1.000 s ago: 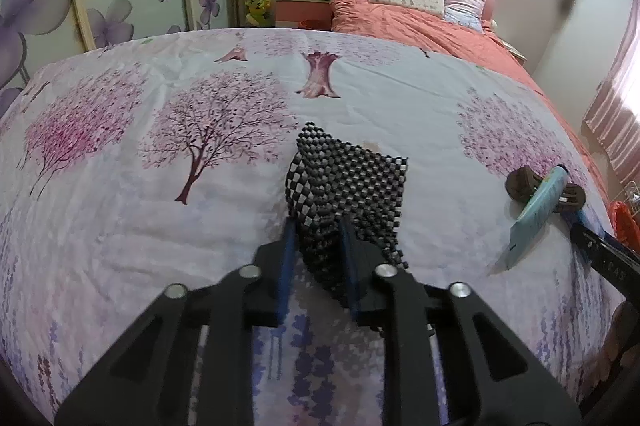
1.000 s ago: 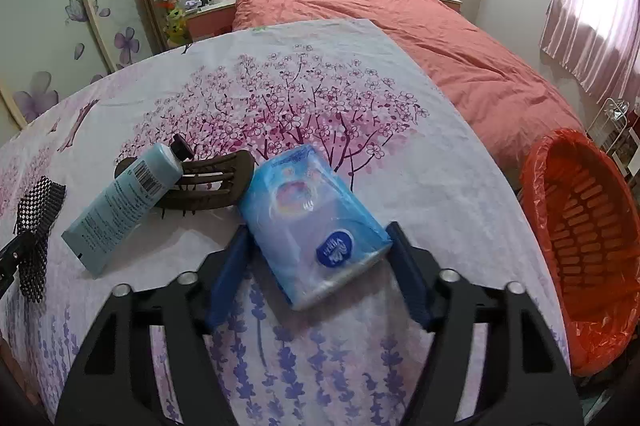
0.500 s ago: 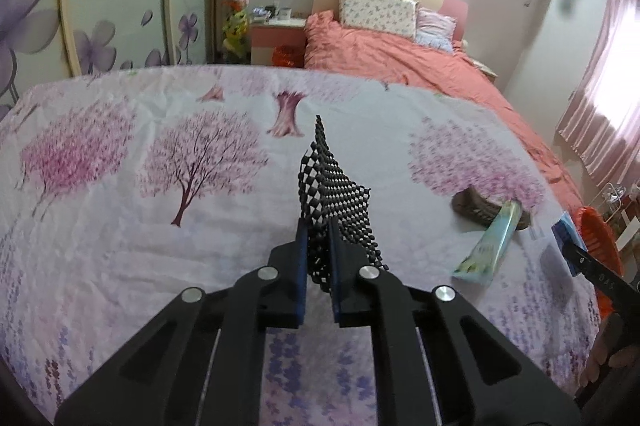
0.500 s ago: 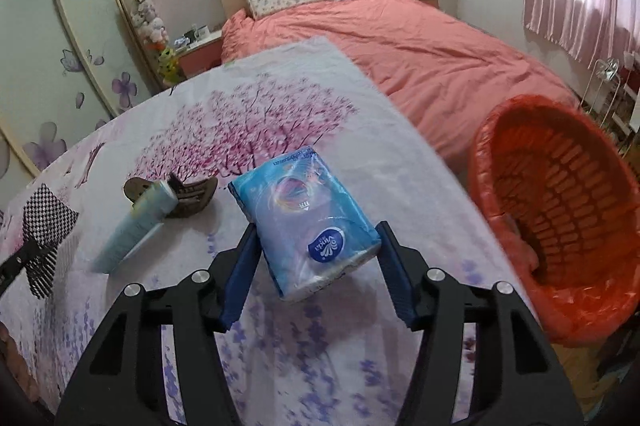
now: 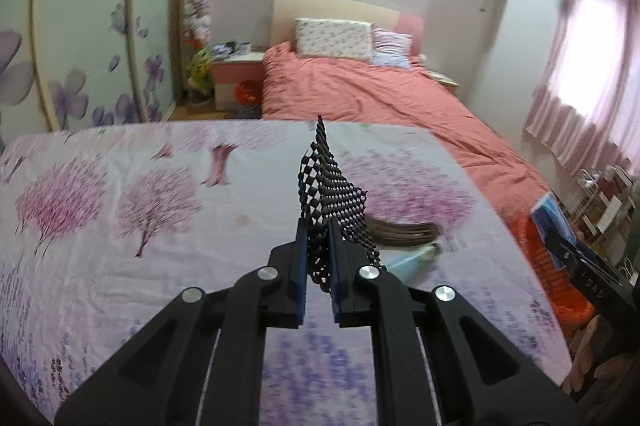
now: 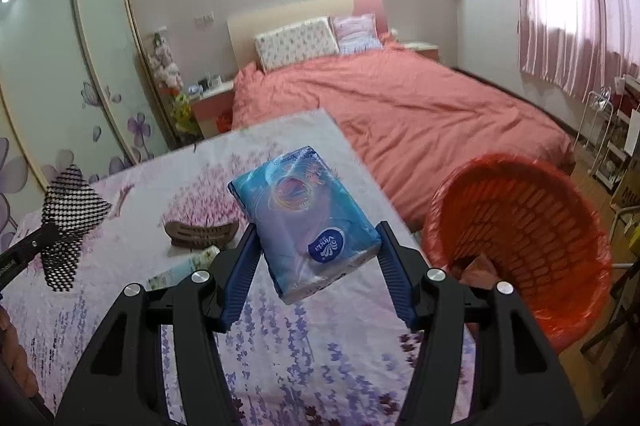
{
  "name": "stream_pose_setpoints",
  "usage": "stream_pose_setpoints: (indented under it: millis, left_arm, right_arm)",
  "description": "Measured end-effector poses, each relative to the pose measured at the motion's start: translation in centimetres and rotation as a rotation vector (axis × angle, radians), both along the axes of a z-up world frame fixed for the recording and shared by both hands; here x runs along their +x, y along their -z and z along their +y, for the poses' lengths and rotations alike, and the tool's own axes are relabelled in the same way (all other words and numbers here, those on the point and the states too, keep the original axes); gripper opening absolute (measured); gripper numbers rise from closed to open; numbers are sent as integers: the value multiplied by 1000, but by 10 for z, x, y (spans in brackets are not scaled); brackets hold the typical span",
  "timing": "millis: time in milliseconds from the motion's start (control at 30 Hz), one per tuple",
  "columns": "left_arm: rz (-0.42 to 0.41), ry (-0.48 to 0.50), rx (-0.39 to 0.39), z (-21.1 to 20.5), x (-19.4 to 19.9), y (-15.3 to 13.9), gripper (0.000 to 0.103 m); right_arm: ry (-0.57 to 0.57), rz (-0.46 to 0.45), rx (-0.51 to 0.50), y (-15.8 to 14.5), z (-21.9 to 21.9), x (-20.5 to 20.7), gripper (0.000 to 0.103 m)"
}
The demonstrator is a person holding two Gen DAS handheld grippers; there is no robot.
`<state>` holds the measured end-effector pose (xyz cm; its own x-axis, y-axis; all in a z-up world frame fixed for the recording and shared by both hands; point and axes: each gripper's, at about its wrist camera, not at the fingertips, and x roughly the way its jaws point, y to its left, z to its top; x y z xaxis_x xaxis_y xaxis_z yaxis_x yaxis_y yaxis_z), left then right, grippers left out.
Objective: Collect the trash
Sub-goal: 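Carry the mesh pad and tissue pack over the orange basket with both tools, then open both tools over the basket to drop the pad and tissue pack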
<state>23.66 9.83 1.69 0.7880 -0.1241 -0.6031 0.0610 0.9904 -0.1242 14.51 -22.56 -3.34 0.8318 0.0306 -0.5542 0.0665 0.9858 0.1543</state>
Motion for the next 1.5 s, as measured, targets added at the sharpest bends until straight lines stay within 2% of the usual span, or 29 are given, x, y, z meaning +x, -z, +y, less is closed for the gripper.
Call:
stream_pose_setpoints:
  millis: [433, 767, 1067, 1367, 1433, 1500]
  left_arm:
    - [-35, 223, -42, -100, -18, -30, 10]
    - [-50, 405, -32, -196, -26, -34, 10]
    - [-39, 551, -33, -276, -22, -20, 10]
    - [18, 620, -32, -330, 0, 11, 11]
    - [37, 612, -24, -338, 8, 20, 14]
    - [62, 594, -16, -343, 16, 31, 30]
  right_arm:
    - [100, -154, 18, -29, -52, -38, 59]
    - [226, -196, 31, -27, -105, -54, 59]
    - [306, -195, 61, -13, -151, -52, 59]
    - [362, -173, 136, 3, -185, -45, 59]
    - [364, -162, 158, 7, -191, -41, 60]
    - [355, -137, 176, 14, -197, -34, 62]
